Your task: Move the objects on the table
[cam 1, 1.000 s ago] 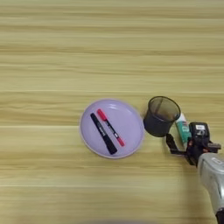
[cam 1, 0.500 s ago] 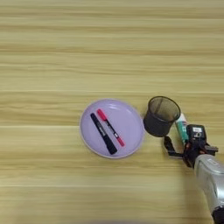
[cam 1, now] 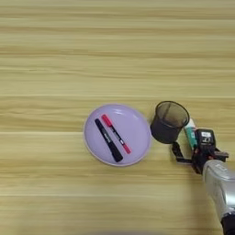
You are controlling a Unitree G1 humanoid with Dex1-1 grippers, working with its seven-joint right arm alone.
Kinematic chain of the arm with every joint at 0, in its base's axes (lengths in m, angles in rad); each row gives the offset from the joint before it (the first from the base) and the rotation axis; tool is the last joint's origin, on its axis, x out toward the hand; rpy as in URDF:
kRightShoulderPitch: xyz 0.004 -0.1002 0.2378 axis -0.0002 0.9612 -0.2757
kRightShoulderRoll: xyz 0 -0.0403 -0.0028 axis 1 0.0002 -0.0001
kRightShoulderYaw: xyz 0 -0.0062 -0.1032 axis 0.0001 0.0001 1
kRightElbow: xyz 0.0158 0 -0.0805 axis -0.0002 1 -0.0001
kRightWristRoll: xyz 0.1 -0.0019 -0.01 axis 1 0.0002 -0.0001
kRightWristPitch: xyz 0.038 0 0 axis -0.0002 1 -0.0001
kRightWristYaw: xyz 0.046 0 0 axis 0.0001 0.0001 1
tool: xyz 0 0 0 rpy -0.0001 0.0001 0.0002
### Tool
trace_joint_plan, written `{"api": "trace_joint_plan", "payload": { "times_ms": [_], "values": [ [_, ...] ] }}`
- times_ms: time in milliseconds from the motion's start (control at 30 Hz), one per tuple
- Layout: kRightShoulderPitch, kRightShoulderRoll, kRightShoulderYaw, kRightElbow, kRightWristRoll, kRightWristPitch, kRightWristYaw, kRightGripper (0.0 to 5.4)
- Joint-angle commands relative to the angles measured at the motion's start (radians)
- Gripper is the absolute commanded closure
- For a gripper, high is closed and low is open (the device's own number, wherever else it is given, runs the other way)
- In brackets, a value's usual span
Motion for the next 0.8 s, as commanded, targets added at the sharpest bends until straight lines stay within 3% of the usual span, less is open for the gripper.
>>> {"api": "trace_joint_plan", "payload": {
  "times_ms": [33, 400, 800],
  "values": [
    [-0.061, -0.024, -0.008, -0.038, 0.005, 0.014, -0.009, 0.03],
    [-0.062, -0.017, 0.003, -0.04, -0.001, 0.037, -0.012, 0.03],
    [-0.088, -0.014, -0.009, -0.062, 0.047, 0.196, 0.022, 0.03]
  ]
}}
